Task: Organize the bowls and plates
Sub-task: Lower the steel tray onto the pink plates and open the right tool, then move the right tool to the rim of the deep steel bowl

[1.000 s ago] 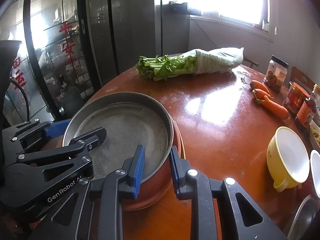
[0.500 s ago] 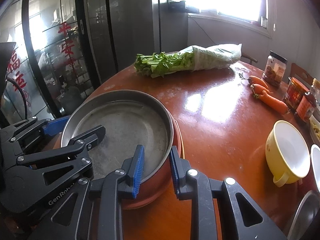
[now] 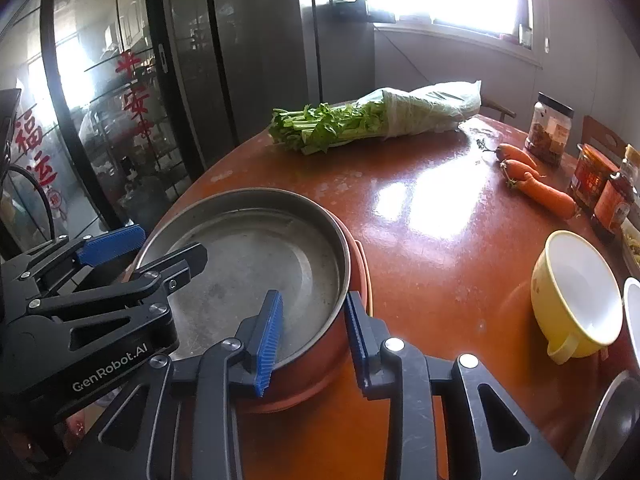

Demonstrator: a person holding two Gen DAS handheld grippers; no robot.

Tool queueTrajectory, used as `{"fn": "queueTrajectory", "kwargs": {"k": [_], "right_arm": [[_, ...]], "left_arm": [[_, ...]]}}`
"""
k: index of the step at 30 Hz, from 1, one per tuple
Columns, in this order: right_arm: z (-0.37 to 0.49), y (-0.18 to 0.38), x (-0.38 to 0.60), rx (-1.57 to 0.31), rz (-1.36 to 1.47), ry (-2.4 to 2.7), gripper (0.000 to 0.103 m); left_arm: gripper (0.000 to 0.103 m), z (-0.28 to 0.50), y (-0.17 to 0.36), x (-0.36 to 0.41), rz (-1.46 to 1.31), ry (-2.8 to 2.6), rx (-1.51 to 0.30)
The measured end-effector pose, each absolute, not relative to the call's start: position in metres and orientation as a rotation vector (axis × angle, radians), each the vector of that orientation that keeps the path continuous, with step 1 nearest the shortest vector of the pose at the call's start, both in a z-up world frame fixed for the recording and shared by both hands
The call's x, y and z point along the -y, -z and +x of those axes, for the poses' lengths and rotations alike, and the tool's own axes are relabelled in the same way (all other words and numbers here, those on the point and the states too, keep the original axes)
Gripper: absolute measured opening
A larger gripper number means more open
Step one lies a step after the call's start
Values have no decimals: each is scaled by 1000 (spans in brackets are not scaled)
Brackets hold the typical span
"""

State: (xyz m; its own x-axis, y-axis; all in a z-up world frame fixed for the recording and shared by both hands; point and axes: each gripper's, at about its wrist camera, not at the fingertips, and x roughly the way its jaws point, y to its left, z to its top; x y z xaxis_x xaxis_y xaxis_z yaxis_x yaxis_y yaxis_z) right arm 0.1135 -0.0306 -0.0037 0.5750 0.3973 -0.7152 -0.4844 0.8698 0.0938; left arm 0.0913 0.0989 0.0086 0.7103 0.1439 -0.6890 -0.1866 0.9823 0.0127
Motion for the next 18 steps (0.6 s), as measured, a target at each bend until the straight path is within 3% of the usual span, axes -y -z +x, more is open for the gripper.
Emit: {"fn": "queueTrajectory", "kwargs": {"k": [3,18], "right_arm": [[113,0,33,-791,-115,-506,46],[100,-24,68,-745,-32,-493,57]], "left_arm": [[65,87,-13,-102,-84,-183,-746],[70,73,-35,-80,-90,-185,-693]]}}
